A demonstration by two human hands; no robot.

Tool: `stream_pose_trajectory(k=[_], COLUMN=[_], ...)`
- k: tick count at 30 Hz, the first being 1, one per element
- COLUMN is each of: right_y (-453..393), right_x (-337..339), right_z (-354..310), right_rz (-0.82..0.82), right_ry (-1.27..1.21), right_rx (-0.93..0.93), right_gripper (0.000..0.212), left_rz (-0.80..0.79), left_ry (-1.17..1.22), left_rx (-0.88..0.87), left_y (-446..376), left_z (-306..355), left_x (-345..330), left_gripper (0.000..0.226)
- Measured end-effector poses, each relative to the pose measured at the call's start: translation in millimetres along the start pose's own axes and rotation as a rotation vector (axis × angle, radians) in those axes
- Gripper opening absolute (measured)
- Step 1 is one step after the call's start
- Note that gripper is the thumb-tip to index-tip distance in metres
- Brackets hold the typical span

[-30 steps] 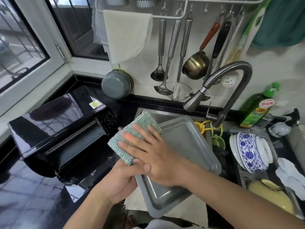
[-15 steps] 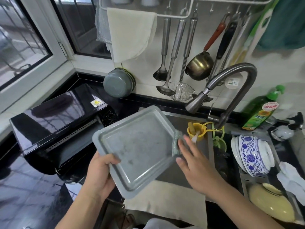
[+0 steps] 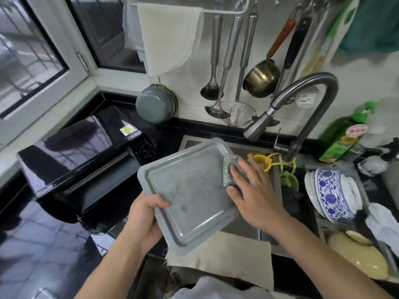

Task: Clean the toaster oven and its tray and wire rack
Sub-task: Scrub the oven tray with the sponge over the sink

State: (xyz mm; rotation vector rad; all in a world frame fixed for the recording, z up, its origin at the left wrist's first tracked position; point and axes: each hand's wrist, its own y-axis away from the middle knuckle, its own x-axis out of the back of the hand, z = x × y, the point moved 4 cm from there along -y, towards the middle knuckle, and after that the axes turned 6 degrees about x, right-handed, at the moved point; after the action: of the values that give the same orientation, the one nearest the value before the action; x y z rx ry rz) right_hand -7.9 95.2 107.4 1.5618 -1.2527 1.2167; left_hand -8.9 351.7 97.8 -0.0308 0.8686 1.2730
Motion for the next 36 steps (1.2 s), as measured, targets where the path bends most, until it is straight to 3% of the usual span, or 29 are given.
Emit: stream_pose_trajectory(k=[3, 7, 13, 15, 18, 20, 23, 27, 29, 32, 36], right_y=[-20.3, -8.6, -13.1, -12.9, -4.0, 3.9, 4.5, -13.7, -8.5, 20.6, 39.6], right_x=[19.1, 26.4, 42.9, 43.3, 36.8, 32.6, 32.5, 38.6, 36.1, 20.9, 2.6], right_z=[-38.8, -113.8, -125.9, -133.5, -138.6, -131.7, -124.8, -136.1, -141.9, -134.5, -99.0], right_rz=[-0.007, -0.064, -0.2, -0.172, -0.155, -0.193, -0.23, -0.207, -0.191, -0.146, 0.038], right_ry=[-0.116, -0.354, -0.754, -0.761, -0.691, -0.652, -0.574, -0.497, -0.425, -0.217, -0.004], right_rx=[0.144, 0.41, 0.326, 0.34, 0.412, 0.43, 0.425, 0.383, 0.459, 0.632, 0.742], right_gripper=[0.061, 0.054, 0.052, 0.051, 0.052, 0.062, 0.061, 0.065, 0.068, 0.069, 0.052], left_rz=[-0.109, -0.114, -0.215, -0.219, -0.428, -0.448, -0.431, -0.319, -0.284, -0.11, 0.099], left_ry=[-0.062, -0.057, -0.137, -0.113, 0.06, 0.22, 0.326, 0.297, 0.322, 0.35, 0.386], left_rx=[0.033, 0.02, 0.008, 0.02, 0.09, 0.148, 0.15, 0.134, 0.113, 0.006, 0.014], left_y=[-2.8, -12.5, -3.1, -0.5, 10.1, 15.6, 16.4, 11.0, 7.2, -1.4, -12.2], left_z=[-8.3, -9.5, -4.9, -2.4, 1.8, -1.5, -14.9, -12.8, -6.5, 7.7, 7.5], left_x=[-20.1, -34.2, -32.7, -32.3, -35.7, -33.6, -33.8, -34.7, -25.8, -12.1, -14.3], left_gripper=[0.08, 0.061, 0.05, 0.048, 0.035, 0.041, 0.052, 0.079, 0.077, 0.068, 0.061])
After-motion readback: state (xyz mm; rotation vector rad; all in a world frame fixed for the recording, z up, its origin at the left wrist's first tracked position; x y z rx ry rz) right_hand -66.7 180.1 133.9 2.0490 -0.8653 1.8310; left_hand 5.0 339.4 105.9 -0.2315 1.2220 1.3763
